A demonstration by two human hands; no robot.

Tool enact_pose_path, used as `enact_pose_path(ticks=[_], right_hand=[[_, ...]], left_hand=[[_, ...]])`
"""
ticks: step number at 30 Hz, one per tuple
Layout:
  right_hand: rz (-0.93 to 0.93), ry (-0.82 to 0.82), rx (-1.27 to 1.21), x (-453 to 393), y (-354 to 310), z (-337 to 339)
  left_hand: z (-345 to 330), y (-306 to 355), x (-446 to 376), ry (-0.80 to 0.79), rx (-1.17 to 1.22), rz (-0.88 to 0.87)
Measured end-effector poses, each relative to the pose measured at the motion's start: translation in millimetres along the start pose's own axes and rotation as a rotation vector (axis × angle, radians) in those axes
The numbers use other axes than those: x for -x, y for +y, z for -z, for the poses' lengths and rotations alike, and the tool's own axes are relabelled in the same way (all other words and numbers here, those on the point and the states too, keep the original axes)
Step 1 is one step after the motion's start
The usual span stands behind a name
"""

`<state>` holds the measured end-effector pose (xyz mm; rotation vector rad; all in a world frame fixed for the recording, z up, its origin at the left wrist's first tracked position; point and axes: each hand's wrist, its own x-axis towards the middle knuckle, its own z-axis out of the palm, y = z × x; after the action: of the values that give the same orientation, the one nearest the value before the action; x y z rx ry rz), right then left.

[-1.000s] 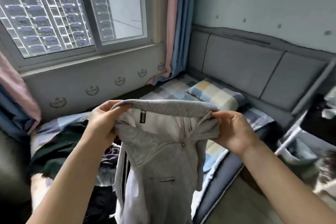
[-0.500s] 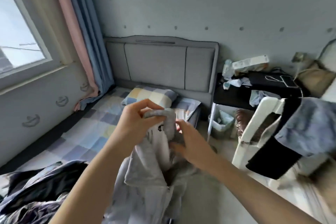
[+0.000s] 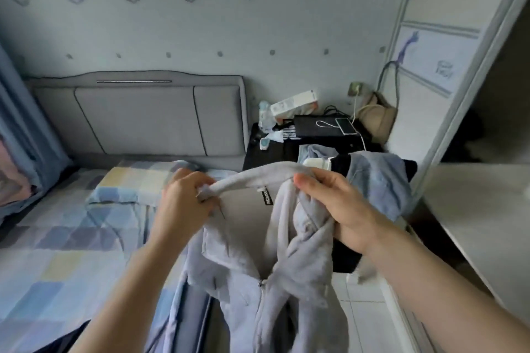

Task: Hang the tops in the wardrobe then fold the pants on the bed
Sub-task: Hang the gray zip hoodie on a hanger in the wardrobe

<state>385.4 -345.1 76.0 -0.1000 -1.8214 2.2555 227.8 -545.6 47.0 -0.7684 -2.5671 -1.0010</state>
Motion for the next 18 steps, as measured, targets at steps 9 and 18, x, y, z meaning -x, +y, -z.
enact_pose_path(ticks=[9,18], right_hand=[[0.122,0.508,0.551,33,-19,170],[0.255,1.150,0.656,72,-53,302]], left_hand=[[-173,111,-37,-0.653,0.648,0.435],[-276,248,-80,-1.172,0.814,0.180]])
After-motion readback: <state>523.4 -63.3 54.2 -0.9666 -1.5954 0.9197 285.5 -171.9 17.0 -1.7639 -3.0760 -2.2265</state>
